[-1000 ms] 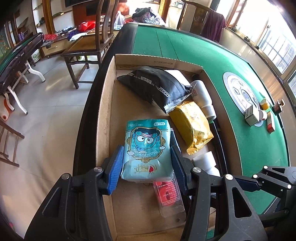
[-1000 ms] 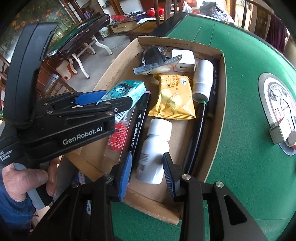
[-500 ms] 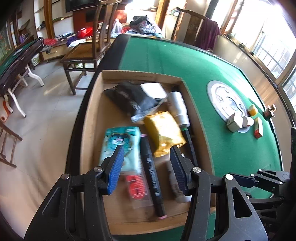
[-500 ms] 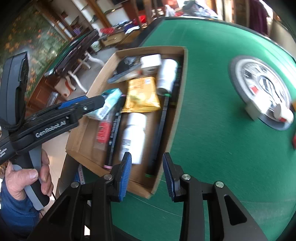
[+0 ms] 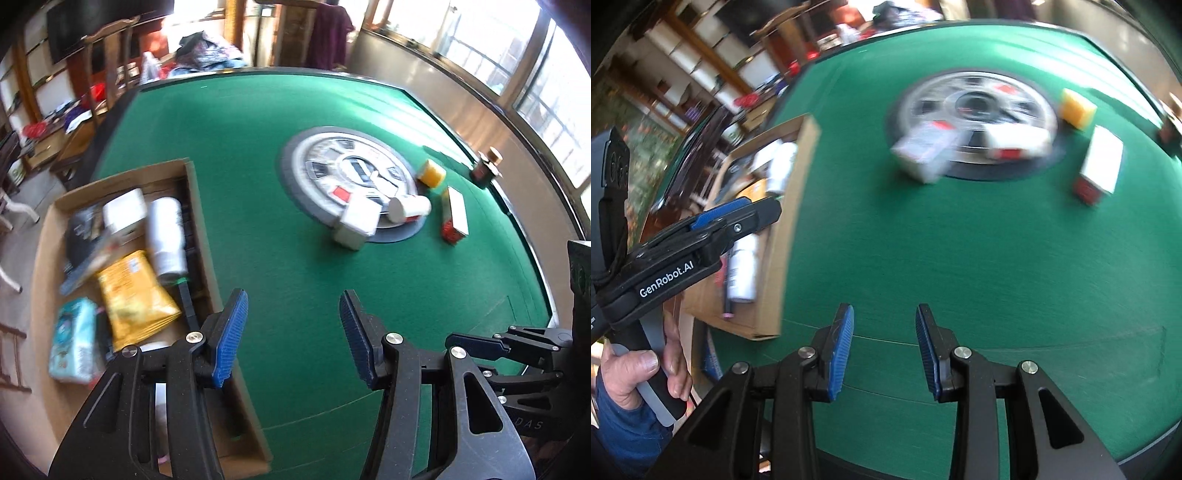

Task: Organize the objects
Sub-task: 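Open both grippers and move back toward the table items, then grasp the white medicine box with the left gripper while the right gripper grasps the white-and-red box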

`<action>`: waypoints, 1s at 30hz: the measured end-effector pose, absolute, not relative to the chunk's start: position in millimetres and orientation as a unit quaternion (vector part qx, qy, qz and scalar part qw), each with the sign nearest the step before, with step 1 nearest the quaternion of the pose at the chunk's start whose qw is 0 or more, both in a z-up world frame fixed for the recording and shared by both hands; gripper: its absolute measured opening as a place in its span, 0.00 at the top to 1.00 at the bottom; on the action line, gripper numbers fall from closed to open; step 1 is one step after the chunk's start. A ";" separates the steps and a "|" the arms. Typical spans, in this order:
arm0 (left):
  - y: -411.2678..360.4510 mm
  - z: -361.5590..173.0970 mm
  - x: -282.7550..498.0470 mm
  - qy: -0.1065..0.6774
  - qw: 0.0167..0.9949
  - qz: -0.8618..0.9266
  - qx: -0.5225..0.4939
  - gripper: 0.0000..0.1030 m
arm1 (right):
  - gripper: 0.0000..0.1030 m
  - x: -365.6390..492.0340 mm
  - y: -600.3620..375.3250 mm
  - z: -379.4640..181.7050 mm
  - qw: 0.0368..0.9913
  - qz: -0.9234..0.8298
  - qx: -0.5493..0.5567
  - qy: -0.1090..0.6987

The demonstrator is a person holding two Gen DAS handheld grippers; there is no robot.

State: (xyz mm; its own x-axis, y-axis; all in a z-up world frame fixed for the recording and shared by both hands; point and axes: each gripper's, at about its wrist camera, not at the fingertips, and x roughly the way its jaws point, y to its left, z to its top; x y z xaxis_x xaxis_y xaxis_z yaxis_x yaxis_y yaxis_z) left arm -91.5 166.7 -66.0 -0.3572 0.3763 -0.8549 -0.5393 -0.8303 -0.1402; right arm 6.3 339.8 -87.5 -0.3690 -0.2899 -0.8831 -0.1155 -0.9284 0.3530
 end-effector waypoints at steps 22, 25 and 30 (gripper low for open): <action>297.5 -130.9 -158.8 0.178 0.314 0.768 -0.528 0.66 | 0.66 72.1 483.4 -102.3 -0.051 -0.791 0.551 -0.261; 291.8 -128.2 -152.5 0.168 0.305 0.780 -0.520 0.67 | 0.66 60.3 490.8 -99.9 -0.053 -0.789 0.551 -0.268; 268.9 -122.2 -123.3 0.146 0.303 0.785 -0.519 0.67 | 0.60 17.3 504.1 -90.4 -0.061 -0.791 0.542 -0.277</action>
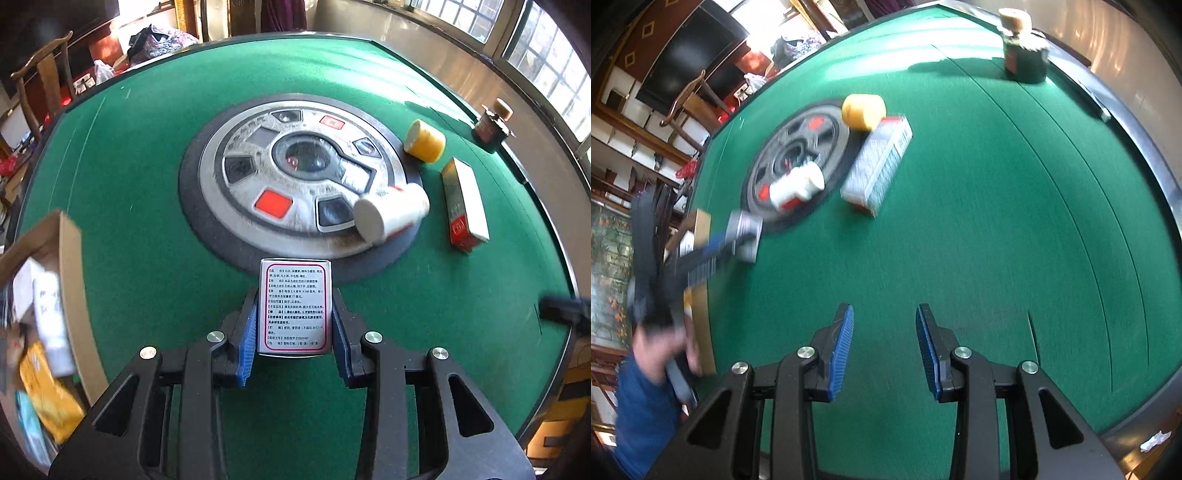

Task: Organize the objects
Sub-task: 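Grasp the white medicine box with the left gripper while the right gripper grasps the white-and-red box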

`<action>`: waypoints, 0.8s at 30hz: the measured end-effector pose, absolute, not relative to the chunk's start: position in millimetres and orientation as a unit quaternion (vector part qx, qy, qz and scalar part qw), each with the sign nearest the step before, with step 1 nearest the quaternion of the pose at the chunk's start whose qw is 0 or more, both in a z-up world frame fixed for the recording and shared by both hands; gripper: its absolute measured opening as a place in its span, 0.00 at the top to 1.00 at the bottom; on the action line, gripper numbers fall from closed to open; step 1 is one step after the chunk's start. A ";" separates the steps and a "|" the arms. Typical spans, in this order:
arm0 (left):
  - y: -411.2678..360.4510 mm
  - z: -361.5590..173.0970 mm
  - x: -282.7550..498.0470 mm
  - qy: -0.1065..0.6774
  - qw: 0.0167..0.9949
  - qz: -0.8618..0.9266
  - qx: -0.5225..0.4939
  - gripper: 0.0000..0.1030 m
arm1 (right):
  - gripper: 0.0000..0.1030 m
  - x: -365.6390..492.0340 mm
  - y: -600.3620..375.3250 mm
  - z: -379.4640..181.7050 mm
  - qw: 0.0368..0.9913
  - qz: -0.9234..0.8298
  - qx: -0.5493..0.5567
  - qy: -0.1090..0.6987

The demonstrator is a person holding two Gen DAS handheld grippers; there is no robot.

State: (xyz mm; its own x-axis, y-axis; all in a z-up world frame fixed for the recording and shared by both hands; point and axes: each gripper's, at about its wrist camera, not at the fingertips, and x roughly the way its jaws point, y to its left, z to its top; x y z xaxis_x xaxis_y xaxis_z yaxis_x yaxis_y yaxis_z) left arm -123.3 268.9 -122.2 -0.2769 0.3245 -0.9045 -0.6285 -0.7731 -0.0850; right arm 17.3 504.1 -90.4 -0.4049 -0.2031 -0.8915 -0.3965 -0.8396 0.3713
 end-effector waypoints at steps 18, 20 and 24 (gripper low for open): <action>212.9 -128.2 -68.5 0.113 0.282 0.783 -0.543 0.67 | 0.44 -102.4 523.0 -129.8 0.152 0.771 -0.574 0.230; 213.6 -129.9 -70.3 0.111 0.281 0.783 -0.544 0.67 | 0.49 -101.7 518.4 -129.6 0.145 0.780 -0.571 0.212; 219.1 -130.8 -72.3 0.112 0.281 0.787 -0.538 0.67 | 0.74 -89.0 507.3 -127.4 0.116 0.794 -0.568 0.184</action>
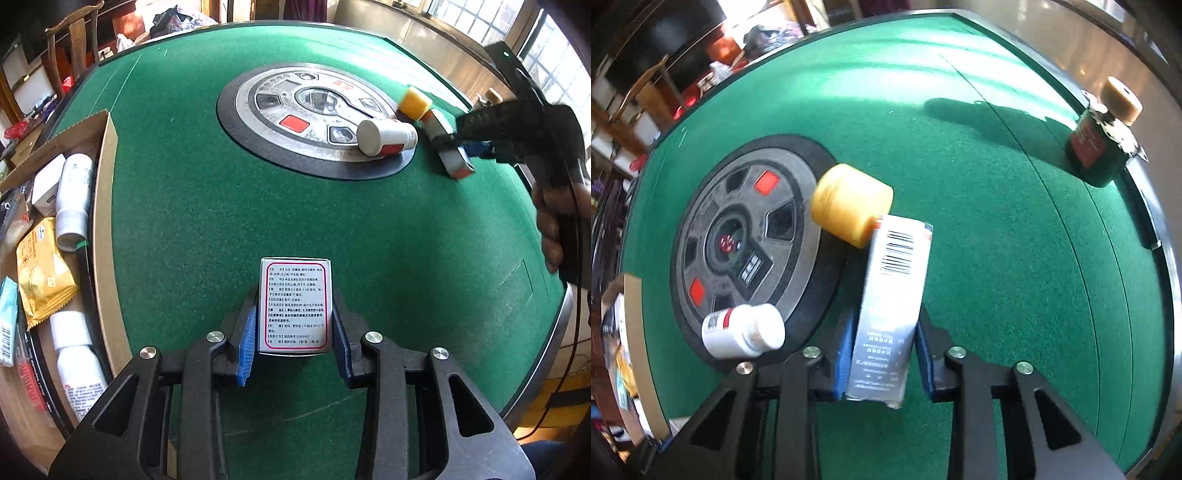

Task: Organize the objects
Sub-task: 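Grasp the white medicine box with the left gripper while the right gripper grasps the white-and-red box, then carry the medicine box to the box with the left gripper while the right gripper carries the white-and-red box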

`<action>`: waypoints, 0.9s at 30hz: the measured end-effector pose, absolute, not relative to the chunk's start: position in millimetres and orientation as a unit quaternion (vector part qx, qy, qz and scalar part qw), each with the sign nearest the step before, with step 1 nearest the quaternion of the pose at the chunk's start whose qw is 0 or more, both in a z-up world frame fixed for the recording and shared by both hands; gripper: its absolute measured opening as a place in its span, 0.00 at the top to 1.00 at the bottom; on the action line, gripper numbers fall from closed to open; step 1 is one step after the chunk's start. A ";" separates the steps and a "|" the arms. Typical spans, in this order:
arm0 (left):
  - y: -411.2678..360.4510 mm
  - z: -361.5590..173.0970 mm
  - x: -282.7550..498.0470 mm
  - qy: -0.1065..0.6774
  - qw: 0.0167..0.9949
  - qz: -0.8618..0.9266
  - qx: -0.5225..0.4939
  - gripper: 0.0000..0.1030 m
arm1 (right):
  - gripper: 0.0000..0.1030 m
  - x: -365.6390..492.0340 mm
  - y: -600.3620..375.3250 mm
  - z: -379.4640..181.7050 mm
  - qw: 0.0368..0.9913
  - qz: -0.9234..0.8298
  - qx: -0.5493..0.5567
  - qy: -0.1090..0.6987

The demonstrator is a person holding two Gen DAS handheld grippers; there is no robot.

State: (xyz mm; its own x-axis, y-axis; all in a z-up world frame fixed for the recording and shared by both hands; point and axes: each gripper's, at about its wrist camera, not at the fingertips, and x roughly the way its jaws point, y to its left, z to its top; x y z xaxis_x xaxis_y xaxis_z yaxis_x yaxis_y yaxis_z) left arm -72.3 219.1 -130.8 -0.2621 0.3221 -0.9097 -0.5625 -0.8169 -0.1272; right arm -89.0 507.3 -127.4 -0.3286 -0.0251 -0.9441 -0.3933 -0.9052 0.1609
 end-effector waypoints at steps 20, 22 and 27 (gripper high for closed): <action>215.7 -111.4 -44.1 0.108 0.293 0.798 -0.515 0.67 | 0.75 5.2 411.1 -106.3 -0.026 0.808 -0.560 0.178; 212.7 -105.6 -40.1 0.109 0.295 0.801 -0.509 0.66 | 0.75 7.7 405.6 -103.6 -0.029 0.810 -0.559 0.176; 200.5 -91.0 -34.1 0.105 0.298 0.807 -0.498 0.66 | 0.74 9.3 388.1 -94.0 -0.038 0.816 -0.551 0.167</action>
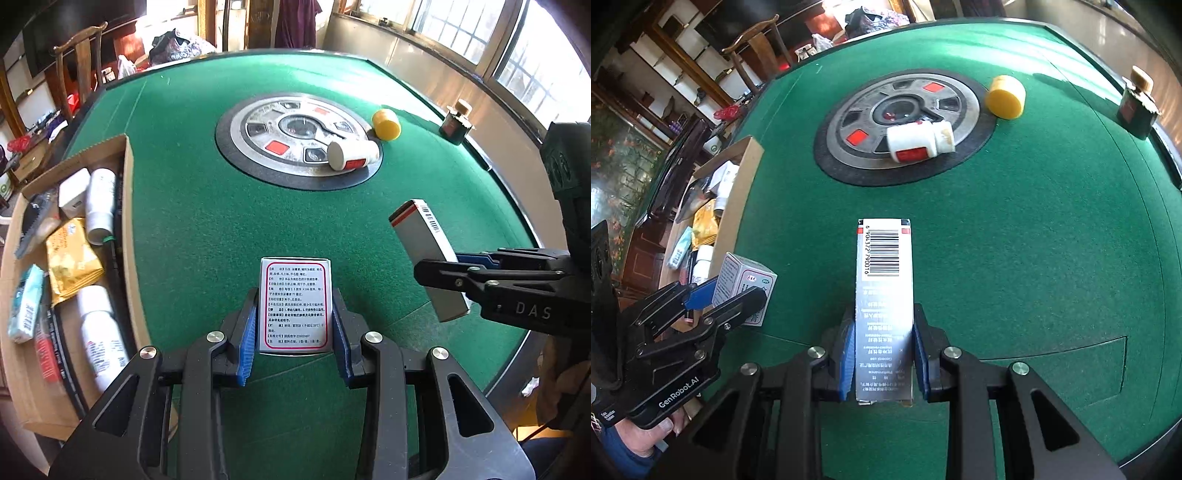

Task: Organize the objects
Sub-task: 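Carry the medicine box to the box with the left gripper while the right gripper carries the white-and-red box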

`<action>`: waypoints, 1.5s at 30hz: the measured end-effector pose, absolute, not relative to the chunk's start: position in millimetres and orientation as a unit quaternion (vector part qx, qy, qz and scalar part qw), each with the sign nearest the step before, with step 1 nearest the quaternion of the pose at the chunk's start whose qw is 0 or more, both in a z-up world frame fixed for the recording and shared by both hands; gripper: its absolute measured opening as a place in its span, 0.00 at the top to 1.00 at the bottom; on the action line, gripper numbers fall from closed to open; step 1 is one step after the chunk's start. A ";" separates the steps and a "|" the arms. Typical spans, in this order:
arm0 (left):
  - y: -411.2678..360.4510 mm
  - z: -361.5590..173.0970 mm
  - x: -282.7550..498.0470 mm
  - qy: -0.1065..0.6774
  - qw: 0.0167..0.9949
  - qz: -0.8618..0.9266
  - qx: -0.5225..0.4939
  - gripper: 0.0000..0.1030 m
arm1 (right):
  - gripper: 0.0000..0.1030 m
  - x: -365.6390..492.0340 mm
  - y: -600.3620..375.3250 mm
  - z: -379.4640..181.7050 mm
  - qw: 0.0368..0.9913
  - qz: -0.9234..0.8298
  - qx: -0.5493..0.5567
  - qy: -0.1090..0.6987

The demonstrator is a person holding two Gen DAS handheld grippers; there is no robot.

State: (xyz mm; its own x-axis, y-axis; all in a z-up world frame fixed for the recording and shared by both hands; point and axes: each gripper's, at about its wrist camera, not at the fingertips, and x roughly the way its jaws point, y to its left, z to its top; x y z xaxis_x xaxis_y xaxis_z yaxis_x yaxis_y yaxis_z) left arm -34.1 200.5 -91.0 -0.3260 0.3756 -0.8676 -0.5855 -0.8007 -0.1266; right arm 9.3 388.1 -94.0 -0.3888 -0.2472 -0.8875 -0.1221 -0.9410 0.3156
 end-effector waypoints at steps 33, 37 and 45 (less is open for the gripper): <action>1.6 -57.5 -59.7 0.002 0.182 0.860 -0.476 0.66 | 0.75 -39.5 187.0 -59.1 0.171 -0.816 0.546 -0.080; -18.5 -63.0 -65.9 -0.006 0.169 0.860 -0.482 0.66 | 0.75 -48.1 159.2 -64.9 0.186 -0.809 0.554 -0.067; -37.4 -78.0 -71.8 -0.011 0.161 0.852 -0.497 0.66 | 0.75 -58.5 122.7 -82.4 0.202 -0.792 0.573 -0.052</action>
State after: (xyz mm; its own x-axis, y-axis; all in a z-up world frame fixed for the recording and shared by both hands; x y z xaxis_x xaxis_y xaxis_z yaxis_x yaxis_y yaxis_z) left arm -71.8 -37.4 -78.0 -0.4535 0.2854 -0.8443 -0.2637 -0.9479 -0.1788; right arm -58.5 122.7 -82.4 -0.2613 -0.3808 -0.8870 0.2608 -0.9126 0.3150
